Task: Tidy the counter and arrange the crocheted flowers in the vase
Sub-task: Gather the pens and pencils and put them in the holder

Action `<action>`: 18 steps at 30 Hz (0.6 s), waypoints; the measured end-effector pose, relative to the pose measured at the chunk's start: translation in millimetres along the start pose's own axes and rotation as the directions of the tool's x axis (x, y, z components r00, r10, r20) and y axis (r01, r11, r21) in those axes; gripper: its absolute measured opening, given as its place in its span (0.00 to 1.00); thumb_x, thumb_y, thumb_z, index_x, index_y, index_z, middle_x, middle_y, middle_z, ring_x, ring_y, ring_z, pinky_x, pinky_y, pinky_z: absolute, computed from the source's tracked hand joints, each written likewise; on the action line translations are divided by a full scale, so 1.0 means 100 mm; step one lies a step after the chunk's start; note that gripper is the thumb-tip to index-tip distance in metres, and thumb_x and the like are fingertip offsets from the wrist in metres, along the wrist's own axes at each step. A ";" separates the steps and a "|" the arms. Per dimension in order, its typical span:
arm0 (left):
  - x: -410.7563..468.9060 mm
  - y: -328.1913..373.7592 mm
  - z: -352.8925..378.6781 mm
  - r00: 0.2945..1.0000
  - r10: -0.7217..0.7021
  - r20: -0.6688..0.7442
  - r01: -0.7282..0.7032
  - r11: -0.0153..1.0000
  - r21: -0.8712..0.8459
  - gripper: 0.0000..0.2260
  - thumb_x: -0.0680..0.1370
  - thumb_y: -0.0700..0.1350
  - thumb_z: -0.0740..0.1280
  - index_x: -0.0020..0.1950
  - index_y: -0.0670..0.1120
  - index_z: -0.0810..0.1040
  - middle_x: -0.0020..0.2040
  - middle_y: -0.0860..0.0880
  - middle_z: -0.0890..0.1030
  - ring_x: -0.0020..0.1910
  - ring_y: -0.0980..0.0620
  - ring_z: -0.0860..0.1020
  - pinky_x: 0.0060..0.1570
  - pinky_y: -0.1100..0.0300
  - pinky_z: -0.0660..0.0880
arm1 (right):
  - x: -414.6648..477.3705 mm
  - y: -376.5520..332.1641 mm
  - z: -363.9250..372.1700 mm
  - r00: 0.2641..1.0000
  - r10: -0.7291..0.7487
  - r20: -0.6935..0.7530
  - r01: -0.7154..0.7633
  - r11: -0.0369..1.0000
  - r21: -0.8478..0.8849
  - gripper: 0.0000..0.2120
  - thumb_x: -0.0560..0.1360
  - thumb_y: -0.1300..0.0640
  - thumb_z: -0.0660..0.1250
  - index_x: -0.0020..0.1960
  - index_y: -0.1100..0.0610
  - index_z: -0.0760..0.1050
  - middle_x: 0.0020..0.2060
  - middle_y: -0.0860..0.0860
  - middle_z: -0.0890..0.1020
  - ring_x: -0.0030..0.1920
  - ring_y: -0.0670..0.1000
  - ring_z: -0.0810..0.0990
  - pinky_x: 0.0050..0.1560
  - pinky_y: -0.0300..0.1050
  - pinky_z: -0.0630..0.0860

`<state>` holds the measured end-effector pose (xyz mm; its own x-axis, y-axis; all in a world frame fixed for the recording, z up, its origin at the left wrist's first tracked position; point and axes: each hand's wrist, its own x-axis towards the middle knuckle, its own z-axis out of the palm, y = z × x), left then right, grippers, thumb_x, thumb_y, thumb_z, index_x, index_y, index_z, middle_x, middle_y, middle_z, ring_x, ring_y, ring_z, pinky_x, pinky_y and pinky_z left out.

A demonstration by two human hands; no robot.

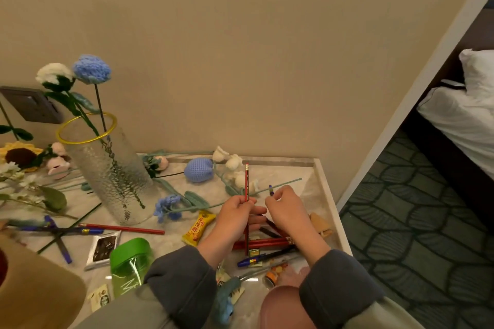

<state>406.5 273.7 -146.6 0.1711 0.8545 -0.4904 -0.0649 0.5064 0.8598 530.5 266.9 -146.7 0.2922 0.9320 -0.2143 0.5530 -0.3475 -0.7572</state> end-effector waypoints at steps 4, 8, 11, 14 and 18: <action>-0.13 0.05 0.02 0.994 0.001 0.105 -0.003 1.000 0.012 0.09 0.81 0.43 0.60 0.55 0.39 0.75 0.42 0.41 0.83 0.37 0.45 0.83 0.43 0.51 0.81 | -0.18 -0.21 -0.12 0.993 0.021 0.116 -0.045 0.977 0.210 0.07 0.75 0.54 0.63 0.41 0.54 0.67 0.30 0.53 0.75 0.22 0.48 0.72 0.23 0.38 0.65; -0.26 0.10 -0.06 0.992 0.051 0.116 -0.051 0.999 0.003 0.11 0.81 0.41 0.57 0.54 0.38 0.77 0.38 0.41 0.83 0.36 0.45 0.83 0.36 0.54 0.81 | -0.38 -0.35 -0.20 0.953 -0.117 0.281 0.045 0.967 0.249 0.05 0.73 0.59 0.64 0.41 0.56 0.67 0.22 0.53 0.74 0.18 0.51 0.70 0.18 0.36 0.62; -0.33 0.10 -0.16 0.993 0.072 0.090 -0.065 0.995 -0.075 0.11 0.82 0.43 0.57 0.51 0.41 0.78 0.35 0.46 0.83 0.35 0.49 0.83 0.35 0.57 0.80 | -0.47 -0.39 -0.20 0.911 -0.172 0.375 0.076 0.964 0.256 0.07 0.74 0.63 0.63 0.43 0.56 0.65 0.26 0.53 0.76 0.20 0.50 0.73 0.18 0.38 0.64; -0.43 0.05 -0.23 0.994 0.073 0.084 -0.067 0.995 -0.080 0.11 0.82 0.44 0.59 0.49 0.42 0.79 0.34 0.48 0.84 0.32 0.52 0.82 0.30 0.60 0.78 | -0.56 -0.36 -0.12 0.872 -0.204 0.444 0.123 0.971 0.205 0.09 0.77 0.63 0.64 0.45 0.56 0.64 0.30 0.52 0.75 0.24 0.47 0.76 0.19 0.38 0.68; -0.47 -0.03 -0.35 0.999 0.051 0.015 -0.051 0.999 -0.006 0.10 0.81 0.45 0.62 0.52 0.41 0.80 0.40 0.44 0.84 0.34 0.48 0.82 0.35 0.55 0.80 | -0.58 -0.29 -0.03 0.861 -0.243 0.447 0.191 0.969 0.160 0.07 0.76 0.62 0.67 0.46 0.56 0.69 0.35 0.54 0.80 0.34 0.52 0.80 0.31 0.41 0.76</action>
<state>364.3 236.0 -130.8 0.1827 0.8775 -0.4434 -0.0794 0.4627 0.8830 500.3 222.9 -110.2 -0.2323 0.9326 -0.2762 0.4665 -0.1424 -0.8730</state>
